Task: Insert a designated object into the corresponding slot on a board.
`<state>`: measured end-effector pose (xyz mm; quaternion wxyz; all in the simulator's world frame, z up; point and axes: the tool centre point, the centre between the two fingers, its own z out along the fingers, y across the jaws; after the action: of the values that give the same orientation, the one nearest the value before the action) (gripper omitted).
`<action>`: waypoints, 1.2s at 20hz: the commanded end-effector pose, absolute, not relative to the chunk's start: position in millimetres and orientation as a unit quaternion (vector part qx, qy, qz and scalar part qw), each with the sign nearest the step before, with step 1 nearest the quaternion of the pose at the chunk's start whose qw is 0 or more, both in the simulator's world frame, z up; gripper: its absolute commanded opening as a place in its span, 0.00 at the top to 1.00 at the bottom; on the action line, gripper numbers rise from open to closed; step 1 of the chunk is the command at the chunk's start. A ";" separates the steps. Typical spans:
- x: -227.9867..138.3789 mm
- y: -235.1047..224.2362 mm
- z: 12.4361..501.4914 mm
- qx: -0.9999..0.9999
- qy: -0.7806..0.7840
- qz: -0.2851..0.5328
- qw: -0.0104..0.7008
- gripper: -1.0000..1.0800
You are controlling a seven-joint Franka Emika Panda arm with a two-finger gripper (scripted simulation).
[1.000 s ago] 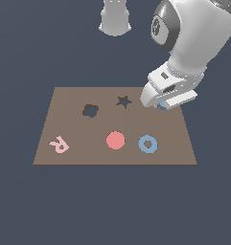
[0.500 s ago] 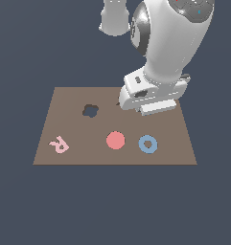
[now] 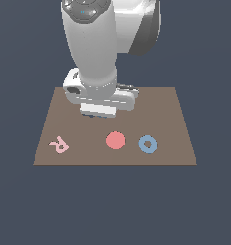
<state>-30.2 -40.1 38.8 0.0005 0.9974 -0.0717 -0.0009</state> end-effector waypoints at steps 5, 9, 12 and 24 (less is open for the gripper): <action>-38.3 -85.9 40.5 0.991 -0.130 -0.001 0.000 1.00; -38.5 -86.5 39.9 0.991 -0.130 -0.001 0.001 1.00; -39.4 -88.2 34.2 0.991 -0.133 -0.001 0.001 1.00; -39.9 -88.9 30.6 0.991 -0.134 -0.001 0.001 0.04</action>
<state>-40.0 -88.9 30.6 0.0006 0.9909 -0.1344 -0.0013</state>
